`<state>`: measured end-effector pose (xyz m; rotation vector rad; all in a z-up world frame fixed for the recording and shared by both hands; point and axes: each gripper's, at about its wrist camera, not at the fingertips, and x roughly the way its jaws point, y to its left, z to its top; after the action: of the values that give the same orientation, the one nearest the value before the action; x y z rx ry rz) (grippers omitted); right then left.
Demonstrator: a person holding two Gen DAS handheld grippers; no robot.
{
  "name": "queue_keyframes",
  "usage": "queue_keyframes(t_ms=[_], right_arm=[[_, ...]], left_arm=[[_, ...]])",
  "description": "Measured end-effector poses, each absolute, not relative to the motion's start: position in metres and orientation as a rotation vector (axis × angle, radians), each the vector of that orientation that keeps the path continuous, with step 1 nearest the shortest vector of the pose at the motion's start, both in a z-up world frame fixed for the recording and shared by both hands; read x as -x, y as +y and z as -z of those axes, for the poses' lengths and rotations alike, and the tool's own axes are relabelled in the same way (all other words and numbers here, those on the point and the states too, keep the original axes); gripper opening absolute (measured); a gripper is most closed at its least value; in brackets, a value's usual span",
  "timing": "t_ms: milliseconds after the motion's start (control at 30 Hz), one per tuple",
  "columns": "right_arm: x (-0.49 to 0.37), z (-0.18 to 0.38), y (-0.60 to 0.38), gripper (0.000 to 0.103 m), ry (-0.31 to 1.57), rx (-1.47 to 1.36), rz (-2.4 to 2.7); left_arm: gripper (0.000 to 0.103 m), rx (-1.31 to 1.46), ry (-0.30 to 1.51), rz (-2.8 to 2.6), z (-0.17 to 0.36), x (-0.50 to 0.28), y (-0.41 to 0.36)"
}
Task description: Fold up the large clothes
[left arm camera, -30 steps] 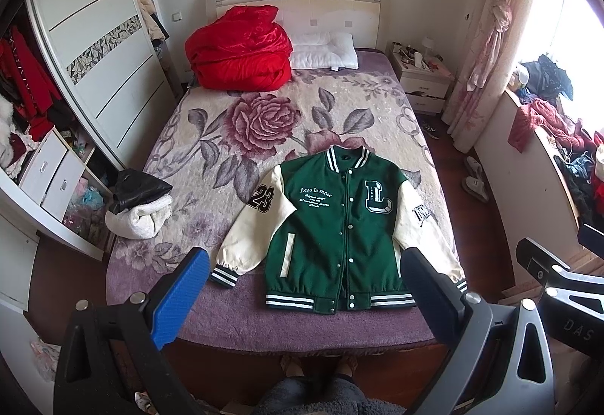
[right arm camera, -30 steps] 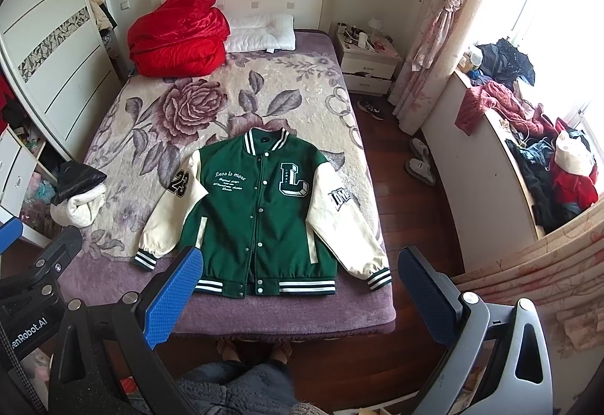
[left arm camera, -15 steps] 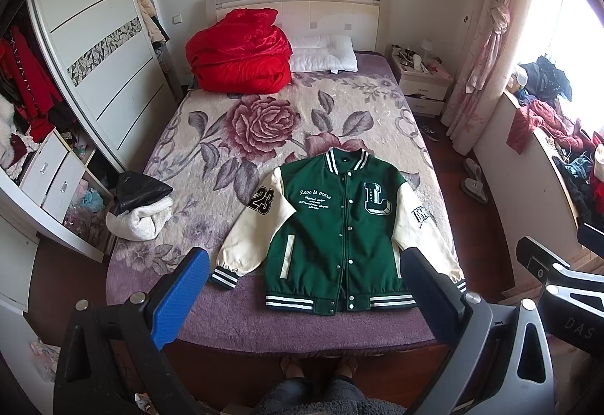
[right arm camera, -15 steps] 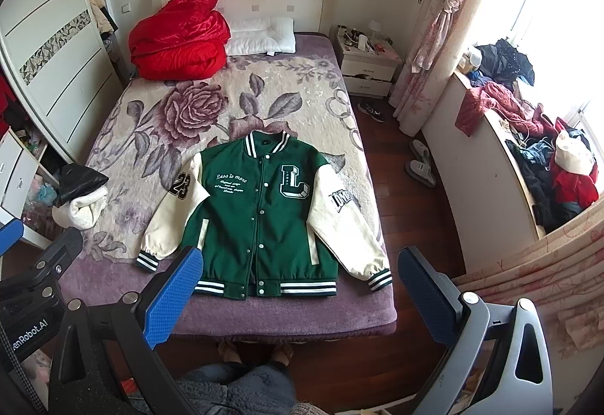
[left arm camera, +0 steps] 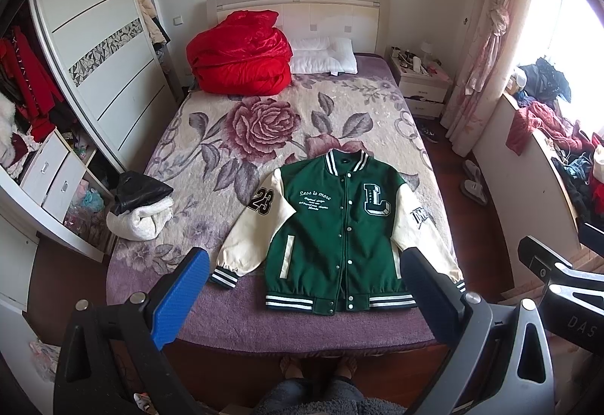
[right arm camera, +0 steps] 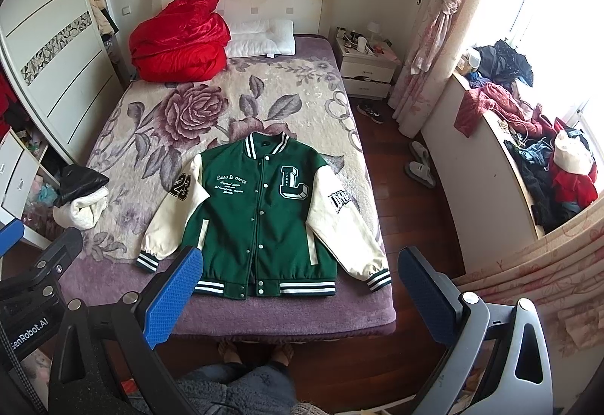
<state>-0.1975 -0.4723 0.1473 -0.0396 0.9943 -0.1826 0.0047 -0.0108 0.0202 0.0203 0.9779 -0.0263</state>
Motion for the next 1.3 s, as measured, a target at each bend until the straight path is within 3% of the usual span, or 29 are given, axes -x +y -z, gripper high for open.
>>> queue_keyframes(t_ms=[867, 1033, 1167, 1200, 1267, 1300], right_arm=[[0.184, -0.157, -0.477, 0.103, 1.008, -0.008, 0.216], [0.156, -0.109, -0.499, 0.103, 0.991, -0.109, 0.287], [0.136, -0.011, -0.558, 0.102, 1.065, -0.308, 0.397], [0.131, 0.017, -0.578, 0.098, 1.098, -0.368, 0.432], [0.126, 0.076, -0.615, 0.062, 1.146, -0.493, 0.48], [0.125, 0.111, -0.635, 0.056, 1.184, -0.562, 0.517]], left_arm=[[0.103, -0.024, 0.954, 0.052, -0.019, -0.027, -0.011], [0.103, -0.099, 0.874, -0.028, 0.035, -0.068, -0.003], [0.103, -0.166, 0.883, -0.094, 0.11, -0.115, -0.011], [0.103, -0.174, 0.895, -0.098, 0.124, -0.118, -0.011], [0.103, -0.19, 0.949, -0.116, 0.169, -0.139, -0.017], [0.103, -0.189, 0.979, -0.126, 0.193, -0.149, -0.02]])
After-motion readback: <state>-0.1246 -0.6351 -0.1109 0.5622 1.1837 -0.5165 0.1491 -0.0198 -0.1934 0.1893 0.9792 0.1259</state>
